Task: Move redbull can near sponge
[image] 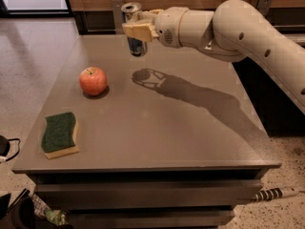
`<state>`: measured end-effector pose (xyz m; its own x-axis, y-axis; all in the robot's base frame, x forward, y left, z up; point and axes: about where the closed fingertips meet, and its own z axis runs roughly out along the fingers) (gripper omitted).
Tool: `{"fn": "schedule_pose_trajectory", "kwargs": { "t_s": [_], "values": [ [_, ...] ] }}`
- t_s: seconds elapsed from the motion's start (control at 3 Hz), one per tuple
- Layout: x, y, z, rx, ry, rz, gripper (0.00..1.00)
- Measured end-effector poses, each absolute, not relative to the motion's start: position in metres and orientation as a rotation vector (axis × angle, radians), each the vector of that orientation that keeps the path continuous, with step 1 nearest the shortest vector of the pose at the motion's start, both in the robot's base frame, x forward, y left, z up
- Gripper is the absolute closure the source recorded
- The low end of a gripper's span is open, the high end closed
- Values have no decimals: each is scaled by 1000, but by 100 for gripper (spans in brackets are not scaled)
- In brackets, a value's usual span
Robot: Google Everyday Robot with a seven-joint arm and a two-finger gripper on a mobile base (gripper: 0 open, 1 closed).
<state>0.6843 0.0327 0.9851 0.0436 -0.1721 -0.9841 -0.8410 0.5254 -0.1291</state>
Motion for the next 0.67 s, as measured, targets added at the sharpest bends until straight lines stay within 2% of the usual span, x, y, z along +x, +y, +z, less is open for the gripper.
{"fn": "schedule_pose_trajectory", "kwargs": {
  "t_s": [0.67],
  "values": [
    [589, 42, 984, -920, 1506, 727, 100]
  ]
}}
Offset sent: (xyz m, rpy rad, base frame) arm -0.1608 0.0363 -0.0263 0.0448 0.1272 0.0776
